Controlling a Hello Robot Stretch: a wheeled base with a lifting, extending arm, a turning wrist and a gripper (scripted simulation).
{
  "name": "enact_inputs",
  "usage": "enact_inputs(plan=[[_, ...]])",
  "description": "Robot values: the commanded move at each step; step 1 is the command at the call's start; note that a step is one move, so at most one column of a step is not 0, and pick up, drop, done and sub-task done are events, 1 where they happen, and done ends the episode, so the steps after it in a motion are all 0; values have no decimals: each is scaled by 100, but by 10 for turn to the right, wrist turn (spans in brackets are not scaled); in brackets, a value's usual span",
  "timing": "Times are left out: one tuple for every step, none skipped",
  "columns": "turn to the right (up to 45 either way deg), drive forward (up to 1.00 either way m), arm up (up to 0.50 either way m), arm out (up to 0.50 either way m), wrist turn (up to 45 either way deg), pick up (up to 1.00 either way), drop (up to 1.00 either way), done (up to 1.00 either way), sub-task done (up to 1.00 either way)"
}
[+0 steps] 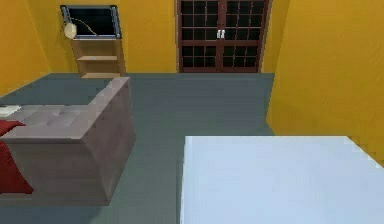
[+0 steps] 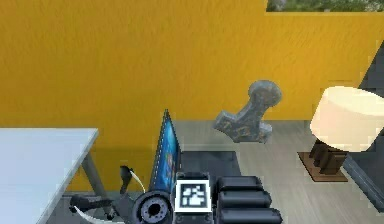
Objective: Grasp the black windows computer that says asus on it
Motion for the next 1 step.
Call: enact_inputs(plan=[[0, 0, 0, 0, 420, 0, 0, 0, 0]])
